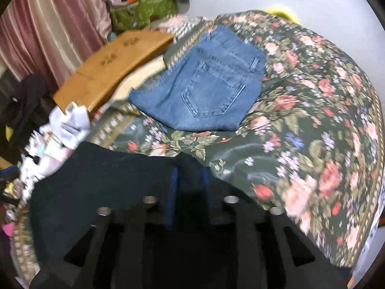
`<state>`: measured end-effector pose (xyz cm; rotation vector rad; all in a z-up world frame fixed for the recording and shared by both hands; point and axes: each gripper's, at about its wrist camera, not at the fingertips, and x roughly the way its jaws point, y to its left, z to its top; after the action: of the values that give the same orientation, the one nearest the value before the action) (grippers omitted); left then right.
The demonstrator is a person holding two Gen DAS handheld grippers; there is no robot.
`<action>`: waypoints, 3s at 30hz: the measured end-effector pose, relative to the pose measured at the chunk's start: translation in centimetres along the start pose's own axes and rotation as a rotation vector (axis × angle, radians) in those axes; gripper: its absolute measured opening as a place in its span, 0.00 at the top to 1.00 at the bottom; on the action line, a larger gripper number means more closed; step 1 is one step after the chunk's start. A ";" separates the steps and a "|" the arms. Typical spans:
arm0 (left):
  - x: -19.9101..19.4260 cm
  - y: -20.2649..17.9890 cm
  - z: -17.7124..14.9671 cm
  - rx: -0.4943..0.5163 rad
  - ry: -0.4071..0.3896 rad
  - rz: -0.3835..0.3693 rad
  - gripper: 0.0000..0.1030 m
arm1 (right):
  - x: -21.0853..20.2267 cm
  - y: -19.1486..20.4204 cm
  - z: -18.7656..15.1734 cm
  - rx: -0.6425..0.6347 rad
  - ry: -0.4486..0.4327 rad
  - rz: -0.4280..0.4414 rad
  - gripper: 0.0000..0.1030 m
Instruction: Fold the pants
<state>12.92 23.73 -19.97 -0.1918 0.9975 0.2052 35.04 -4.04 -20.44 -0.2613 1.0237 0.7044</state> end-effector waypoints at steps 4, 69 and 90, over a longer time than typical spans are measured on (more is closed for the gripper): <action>0.7 -3.0 1.6 0.059 -0.008 -0.080 0.40 | -3.1 0.1 -1.6 0.027 -0.040 0.024 0.41; 8.3 -37.6 2.2 0.666 0.206 -0.231 0.01 | -13.0 -21.0 -33.1 1.037 -0.253 -0.008 0.34; 7.0 -36.6 2.2 0.585 0.138 -0.241 0.02 | -19.8 -22.2 -28.5 0.801 -0.401 -0.224 0.97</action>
<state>27.83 -10.41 -22.37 0.2116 1.1212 -0.3248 23.33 -43.50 -20.83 0.4430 0.8002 0.0965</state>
